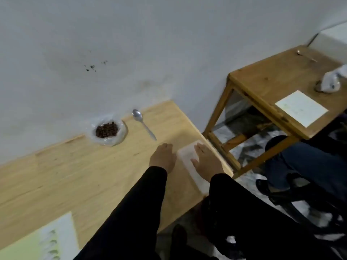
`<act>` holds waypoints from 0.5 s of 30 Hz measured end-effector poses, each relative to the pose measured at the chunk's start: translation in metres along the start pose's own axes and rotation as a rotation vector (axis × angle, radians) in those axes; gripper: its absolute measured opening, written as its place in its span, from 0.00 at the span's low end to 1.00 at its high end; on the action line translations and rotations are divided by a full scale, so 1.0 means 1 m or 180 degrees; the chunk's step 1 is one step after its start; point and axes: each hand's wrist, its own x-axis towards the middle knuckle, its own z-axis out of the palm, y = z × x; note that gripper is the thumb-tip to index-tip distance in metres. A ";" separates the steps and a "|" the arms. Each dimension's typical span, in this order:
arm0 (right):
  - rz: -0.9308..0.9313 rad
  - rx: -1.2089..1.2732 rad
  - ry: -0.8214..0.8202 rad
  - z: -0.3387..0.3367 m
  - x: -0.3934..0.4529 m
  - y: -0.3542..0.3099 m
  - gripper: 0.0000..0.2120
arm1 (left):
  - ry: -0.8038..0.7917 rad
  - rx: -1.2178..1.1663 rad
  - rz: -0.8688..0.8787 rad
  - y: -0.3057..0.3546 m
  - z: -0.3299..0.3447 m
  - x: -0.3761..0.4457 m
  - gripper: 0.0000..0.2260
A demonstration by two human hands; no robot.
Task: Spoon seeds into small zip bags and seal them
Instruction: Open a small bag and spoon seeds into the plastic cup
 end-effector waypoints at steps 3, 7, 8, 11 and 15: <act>0.0063 0.0119 -0.0204 0.015 0.006 0.012 0.30 | -0.0065 -0.0077 -0.0072 0.003 0.019 0.011 0.19; -0.0061 0.0143 -0.0194 0.032 0.008 0.020 0.31 | 0.0113 -0.0169 -0.0098 0.012 0.028 0.016 0.15; -0.0098 0.0134 -0.0146 0.033 0.009 0.021 0.31 | 0.0265 -0.0212 -0.0036 0.014 0.028 0.016 0.15; -0.0174 0.0200 -0.0023 0.041 0.014 0.025 0.31 | 0.0450 -0.0430 -0.0104 0.013 0.034 0.018 0.16; -0.0146 0.0400 0.0021 0.043 0.016 0.026 0.30 | 0.0594 -0.0536 -0.0134 0.013 0.042 0.012 0.19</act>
